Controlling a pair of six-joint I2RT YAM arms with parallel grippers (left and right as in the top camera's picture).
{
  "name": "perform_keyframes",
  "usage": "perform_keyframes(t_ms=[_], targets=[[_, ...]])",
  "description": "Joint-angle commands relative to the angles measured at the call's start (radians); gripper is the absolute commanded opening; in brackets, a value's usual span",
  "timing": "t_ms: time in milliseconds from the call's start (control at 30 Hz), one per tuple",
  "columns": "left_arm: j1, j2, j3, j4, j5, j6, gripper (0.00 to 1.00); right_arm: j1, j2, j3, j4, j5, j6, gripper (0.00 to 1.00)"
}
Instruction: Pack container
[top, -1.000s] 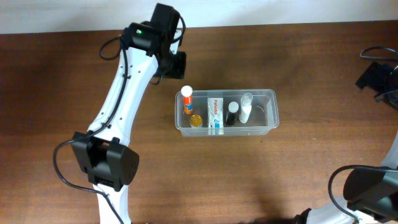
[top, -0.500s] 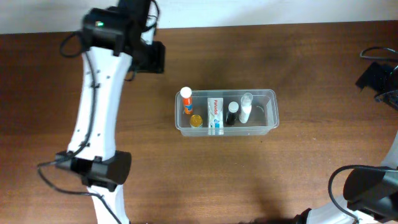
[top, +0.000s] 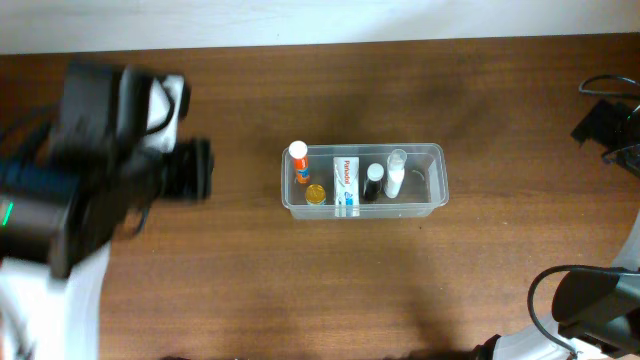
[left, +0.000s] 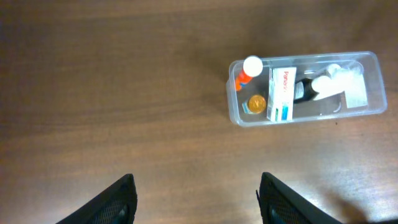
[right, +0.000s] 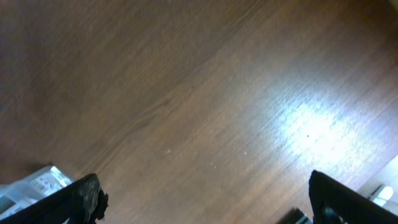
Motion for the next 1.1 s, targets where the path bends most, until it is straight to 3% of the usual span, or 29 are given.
perform_keyframes(t_ms=[0, 233, 300, 367, 433, 700, 1067], targets=[[-0.002, -0.200, -0.195, 0.075, 0.014, -0.029, 0.63, -0.002, 0.000, 0.002, -0.002, 0.001, 0.002, 0.98], [-0.001, -0.675, -0.696, 0.462, 0.019, -0.093, 0.64, -0.002, 0.000, 0.002, -0.002, 0.001, 0.002, 0.98], [-0.001, -0.793, -0.850, 0.571, 0.010, -0.150, 0.76, -0.002, 0.000, 0.002, -0.002, 0.001, 0.002, 0.98], [-0.001, -0.890, -0.995, 0.671, -0.011, -0.196, 1.00, -0.002, 0.000, 0.002, -0.002, 0.001, 0.002, 0.98], [-0.001, -0.959, -1.129, 0.750, -0.019, -0.217, 0.99, -0.002, 0.000, 0.002, -0.002, 0.001, 0.002, 0.98], [-0.001, -0.976, -1.471, 0.830, -0.014, -0.216, 0.99, -0.002, 0.000, 0.002, -0.002, 0.001, 0.002, 0.98], [-0.001, -0.954, -1.555, 0.826, 0.008, -0.216, 0.99, -0.002, 0.000, 0.002, -0.002, 0.001, 0.002, 0.98]])
